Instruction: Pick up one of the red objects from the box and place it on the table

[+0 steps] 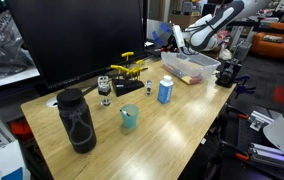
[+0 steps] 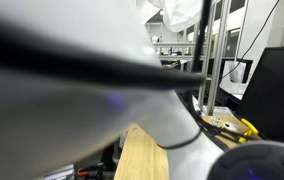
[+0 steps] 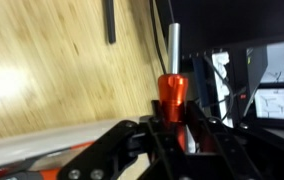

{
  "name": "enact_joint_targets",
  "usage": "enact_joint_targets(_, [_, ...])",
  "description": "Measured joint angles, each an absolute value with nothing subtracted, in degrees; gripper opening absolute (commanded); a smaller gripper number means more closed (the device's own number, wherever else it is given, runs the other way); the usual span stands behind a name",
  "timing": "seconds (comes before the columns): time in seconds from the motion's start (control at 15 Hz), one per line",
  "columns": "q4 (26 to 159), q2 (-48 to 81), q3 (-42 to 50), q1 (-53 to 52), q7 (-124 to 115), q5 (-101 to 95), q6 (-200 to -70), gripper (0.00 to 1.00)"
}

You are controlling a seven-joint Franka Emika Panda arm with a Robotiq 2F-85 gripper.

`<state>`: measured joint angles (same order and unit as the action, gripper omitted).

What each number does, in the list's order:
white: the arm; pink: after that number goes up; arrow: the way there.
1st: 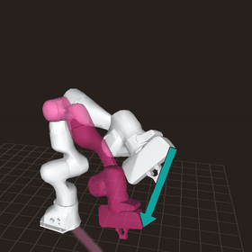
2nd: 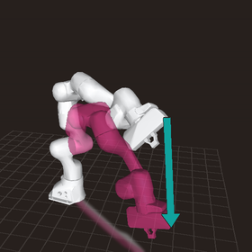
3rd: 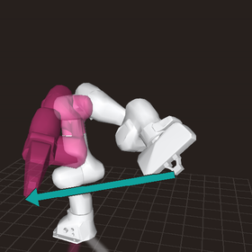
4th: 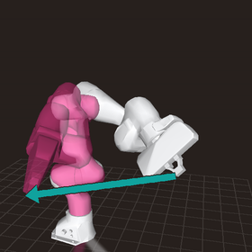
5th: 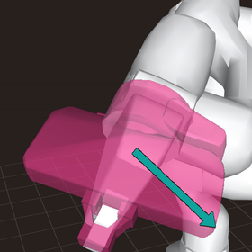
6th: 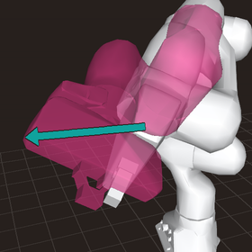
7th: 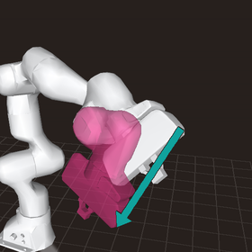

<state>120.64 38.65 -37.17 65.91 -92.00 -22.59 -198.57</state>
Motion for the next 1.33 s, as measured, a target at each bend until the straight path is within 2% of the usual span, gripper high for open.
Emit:
enact_joint_targets(0.33, [136.1, 33.4, -58.4, 85.7, -96.7, -37.8, -196.9, 0.07])
enact_joint_targets(0.67, [142.1, 36.8, -73.8, 100.4, -98.1, -46.2, -186.7, 0.07])
enact_joint_targets(0.87, [142.6, 42.8, -78.8, 104.7, -97.0, -46.7, -177.0, 0.07])
enact_joint_targets(1.33, [143.0, 46.6, -81.0, 105.9, -75.4, -12.3, -165.4, 0.07])
